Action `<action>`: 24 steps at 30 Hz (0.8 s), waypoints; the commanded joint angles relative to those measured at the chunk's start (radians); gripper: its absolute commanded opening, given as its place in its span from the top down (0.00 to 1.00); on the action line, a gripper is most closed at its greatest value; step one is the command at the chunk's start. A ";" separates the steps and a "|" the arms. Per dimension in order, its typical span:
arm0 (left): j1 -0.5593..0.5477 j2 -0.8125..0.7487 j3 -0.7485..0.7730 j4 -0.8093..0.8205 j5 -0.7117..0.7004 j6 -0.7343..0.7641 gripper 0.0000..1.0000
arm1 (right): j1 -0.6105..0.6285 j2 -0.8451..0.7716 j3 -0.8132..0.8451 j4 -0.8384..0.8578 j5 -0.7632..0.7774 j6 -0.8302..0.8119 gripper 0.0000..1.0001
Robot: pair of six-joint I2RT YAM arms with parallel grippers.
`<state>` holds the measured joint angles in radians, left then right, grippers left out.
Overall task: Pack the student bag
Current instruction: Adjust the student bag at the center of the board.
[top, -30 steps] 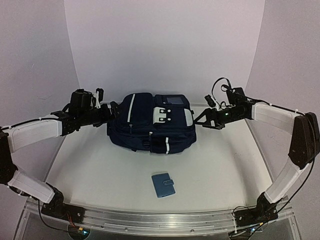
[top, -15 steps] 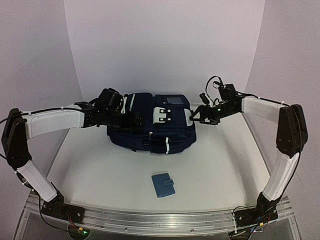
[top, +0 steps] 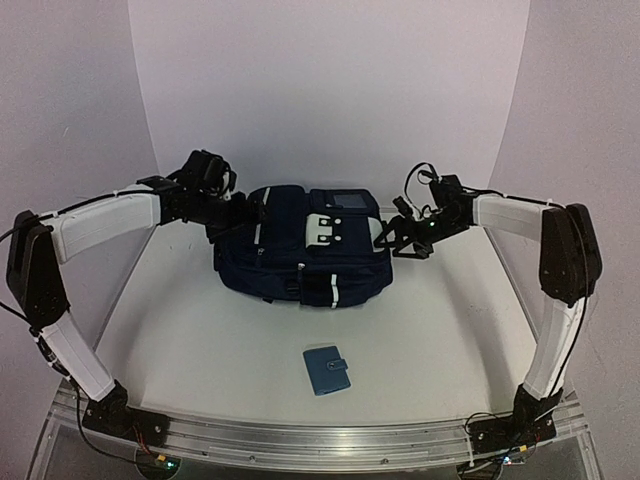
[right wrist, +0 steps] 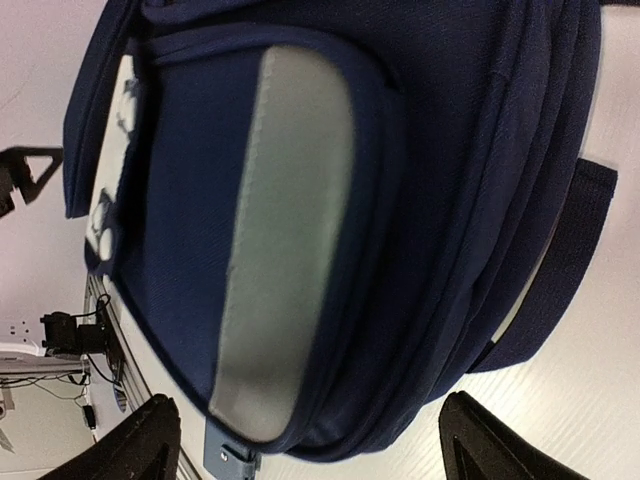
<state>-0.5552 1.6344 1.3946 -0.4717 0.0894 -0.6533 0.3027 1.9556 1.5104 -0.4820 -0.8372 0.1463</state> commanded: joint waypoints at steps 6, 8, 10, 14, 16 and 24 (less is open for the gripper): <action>0.153 0.023 0.163 -0.127 0.002 0.013 0.00 | -0.006 0.020 0.083 -0.009 -0.043 0.066 0.09; 0.189 0.056 0.178 -0.116 0.061 0.011 0.00 | -0.007 0.046 0.114 -0.010 -0.043 0.092 0.10; 0.213 0.102 0.190 -0.080 0.141 0.014 0.01 | -0.007 0.075 0.148 -0.011 -0.056 0.123 0.14; 0.215 0.218 0.255 -0.073 0.269 0.042 0.11 | -0.005 0.117 0.171 -0.014 -0.082 0.126 0.21; 0.215 0.242 0.237 -0.029 0.332 0.045 0.17 | -0.005 0.141 0.184 -0.016 -0.102 0.123 0.22; 0.209 0.151 0.069 0.149 0.443 0.012 0.67 | 0.105 0.128 0.176 -0.042 -0.111 0.058 0.49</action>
<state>-0.3397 1.8849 1.5285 -0.4500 0.4355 -0.6321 0.3152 2.1117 1.6752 -0.5115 -0.9004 0.2401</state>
